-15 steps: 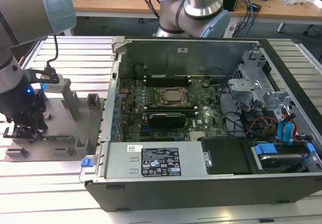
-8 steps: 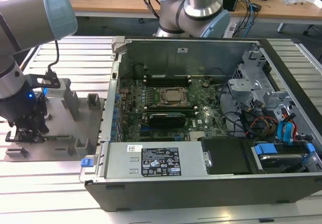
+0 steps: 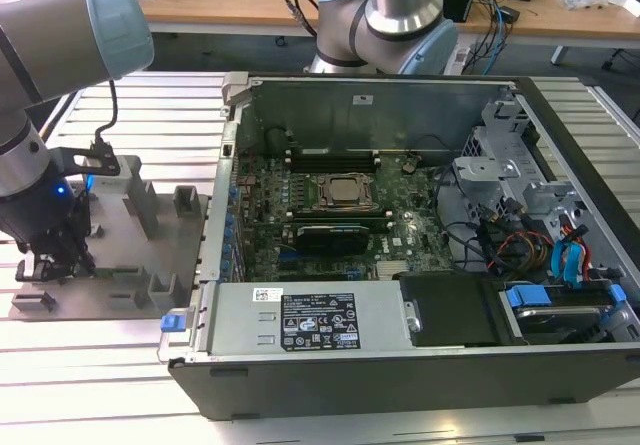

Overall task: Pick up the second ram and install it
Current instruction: 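Pick up the second ram and move it above second insertion slot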

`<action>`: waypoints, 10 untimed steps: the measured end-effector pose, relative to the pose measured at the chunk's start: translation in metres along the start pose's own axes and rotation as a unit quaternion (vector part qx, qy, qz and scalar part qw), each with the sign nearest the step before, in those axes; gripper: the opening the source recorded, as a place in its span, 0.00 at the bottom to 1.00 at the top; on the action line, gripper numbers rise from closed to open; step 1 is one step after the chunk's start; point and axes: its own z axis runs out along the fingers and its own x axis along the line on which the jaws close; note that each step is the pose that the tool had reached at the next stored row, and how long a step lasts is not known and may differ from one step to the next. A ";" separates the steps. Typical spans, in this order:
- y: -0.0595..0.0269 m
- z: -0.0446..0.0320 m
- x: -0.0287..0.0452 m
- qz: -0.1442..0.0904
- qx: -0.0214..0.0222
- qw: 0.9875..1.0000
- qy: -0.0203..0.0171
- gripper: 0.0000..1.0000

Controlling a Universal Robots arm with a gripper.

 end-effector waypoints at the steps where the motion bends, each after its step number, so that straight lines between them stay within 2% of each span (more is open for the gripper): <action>1: 0.0000 0.0001 0.0000 0.000 0.000 1.000 0.000 0.12; 10: -0.0001 -0.0002 0.0000 0.000 0.000 1.000 0.001 0.12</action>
